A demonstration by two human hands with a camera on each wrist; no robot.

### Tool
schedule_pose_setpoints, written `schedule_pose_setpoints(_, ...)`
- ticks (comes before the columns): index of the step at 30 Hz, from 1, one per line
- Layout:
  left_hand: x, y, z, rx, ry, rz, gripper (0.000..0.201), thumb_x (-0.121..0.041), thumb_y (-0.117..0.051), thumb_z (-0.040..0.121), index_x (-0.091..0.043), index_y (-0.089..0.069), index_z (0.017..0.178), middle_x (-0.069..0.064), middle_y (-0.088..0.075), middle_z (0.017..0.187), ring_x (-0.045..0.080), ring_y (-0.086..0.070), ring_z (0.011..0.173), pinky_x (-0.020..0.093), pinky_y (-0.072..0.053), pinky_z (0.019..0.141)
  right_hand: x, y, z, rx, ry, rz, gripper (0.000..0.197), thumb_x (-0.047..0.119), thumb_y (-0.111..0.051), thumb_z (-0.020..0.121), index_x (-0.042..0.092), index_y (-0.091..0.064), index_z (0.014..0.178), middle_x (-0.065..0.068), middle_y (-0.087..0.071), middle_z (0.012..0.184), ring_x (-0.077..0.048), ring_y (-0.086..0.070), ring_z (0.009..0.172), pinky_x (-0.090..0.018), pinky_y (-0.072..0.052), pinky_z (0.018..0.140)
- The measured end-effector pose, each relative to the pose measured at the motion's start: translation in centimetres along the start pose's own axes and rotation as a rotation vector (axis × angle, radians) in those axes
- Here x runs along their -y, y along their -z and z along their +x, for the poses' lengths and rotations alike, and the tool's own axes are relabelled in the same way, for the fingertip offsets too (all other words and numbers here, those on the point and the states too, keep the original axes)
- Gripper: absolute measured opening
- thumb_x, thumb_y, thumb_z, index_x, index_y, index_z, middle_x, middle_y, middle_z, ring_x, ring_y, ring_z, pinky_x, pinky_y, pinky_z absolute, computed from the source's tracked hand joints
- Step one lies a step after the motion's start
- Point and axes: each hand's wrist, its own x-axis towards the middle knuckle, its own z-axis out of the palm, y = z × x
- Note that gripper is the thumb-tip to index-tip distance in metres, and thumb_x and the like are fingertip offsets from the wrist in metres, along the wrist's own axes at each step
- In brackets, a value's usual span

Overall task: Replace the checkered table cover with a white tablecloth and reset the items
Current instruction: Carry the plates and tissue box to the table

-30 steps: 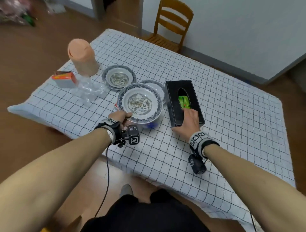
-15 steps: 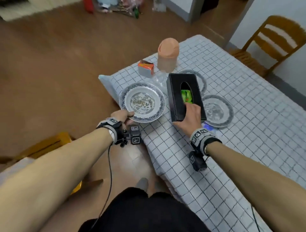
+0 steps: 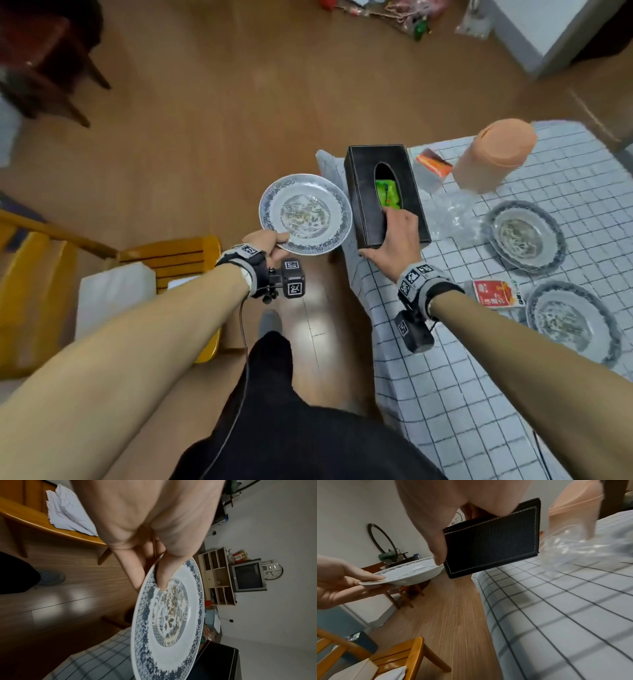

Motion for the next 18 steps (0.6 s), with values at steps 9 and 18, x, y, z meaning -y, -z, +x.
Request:
schedule_pose_setpoints(9,-14.5,6.6,8.4,0.023,-0.013,-0.132,0.026,0.01,-0.062,0.087,0.006,-0.063,0.113,0.02,-0.073,0.102,0.028,-0.074,0.078,0.034,-0.059,0.054,9.1,-6.0,13.6,0.034,-0.049,-0.065,0.09,0.041,-0.095,0.056,0.009,-0.049,0.126,-0.011,-0.054,0.122,-0.03,-0.039,0.124,-0.041,-0.041,0.105)
schedule_pose_setpoints(18,-23.5,9.8,15.2,0.012,-0.013,-0.199,0.027,0.011,-0.067,0.083,0.005,-0.065,0.109,0.018,-0.074,0.097,0.031,-0.074,0.081,0.039,-0.062,0.066,14.4,-9.3,24.4,0.067,-0.082,-0.059,0.099,0.045,-0.094,0.055,0.008,-0.047,0.133,-0.011,-0.051,0.126,-0.029,-0.038,0.125,-0.039,-0.038,0.11)
